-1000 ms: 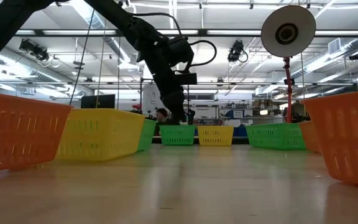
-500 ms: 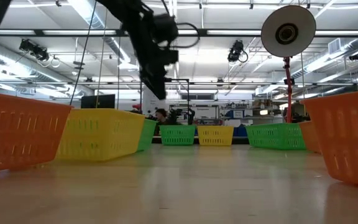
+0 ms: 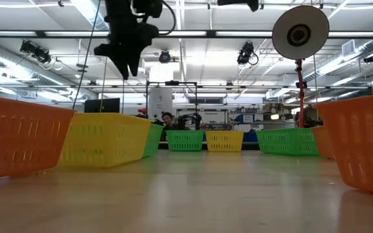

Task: Stack baskets by color
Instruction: Move the orange bin to the top center of the table

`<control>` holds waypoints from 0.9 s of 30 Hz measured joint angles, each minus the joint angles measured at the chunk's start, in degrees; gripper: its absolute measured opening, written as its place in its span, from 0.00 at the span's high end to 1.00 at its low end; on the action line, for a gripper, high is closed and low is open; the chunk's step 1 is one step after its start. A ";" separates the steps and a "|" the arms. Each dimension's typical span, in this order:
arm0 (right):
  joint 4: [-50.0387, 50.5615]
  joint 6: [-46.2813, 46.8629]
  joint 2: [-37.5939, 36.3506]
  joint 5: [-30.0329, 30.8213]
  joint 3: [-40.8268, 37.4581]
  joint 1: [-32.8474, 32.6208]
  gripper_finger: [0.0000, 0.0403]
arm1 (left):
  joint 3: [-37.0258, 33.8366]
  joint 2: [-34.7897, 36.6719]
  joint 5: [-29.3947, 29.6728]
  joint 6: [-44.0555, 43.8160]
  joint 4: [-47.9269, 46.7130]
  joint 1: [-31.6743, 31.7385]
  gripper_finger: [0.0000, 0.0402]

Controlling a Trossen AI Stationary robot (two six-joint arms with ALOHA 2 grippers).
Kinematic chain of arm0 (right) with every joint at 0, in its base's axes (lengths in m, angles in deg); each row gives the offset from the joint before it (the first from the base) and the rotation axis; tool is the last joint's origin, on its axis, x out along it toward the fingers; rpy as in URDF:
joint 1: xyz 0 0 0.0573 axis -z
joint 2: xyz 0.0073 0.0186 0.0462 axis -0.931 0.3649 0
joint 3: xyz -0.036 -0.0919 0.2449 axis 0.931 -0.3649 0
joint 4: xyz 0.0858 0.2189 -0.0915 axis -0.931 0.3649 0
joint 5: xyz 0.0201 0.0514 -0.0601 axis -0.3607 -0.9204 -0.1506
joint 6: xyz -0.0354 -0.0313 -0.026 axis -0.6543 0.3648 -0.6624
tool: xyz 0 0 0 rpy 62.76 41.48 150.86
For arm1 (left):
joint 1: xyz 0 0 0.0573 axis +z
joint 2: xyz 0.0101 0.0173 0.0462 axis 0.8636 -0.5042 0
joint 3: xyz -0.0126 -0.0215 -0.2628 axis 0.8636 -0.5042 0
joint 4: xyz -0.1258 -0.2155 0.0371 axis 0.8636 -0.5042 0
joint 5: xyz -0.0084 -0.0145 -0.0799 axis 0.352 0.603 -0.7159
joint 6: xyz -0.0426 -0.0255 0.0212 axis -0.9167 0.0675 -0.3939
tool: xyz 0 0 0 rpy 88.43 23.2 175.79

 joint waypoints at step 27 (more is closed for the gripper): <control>-11.04 8.56 0.26 -8.39 -5.42 -4.81 0.67 | 0.00 -1.29 6.86 -70.92 -1.41 -49.00 0.52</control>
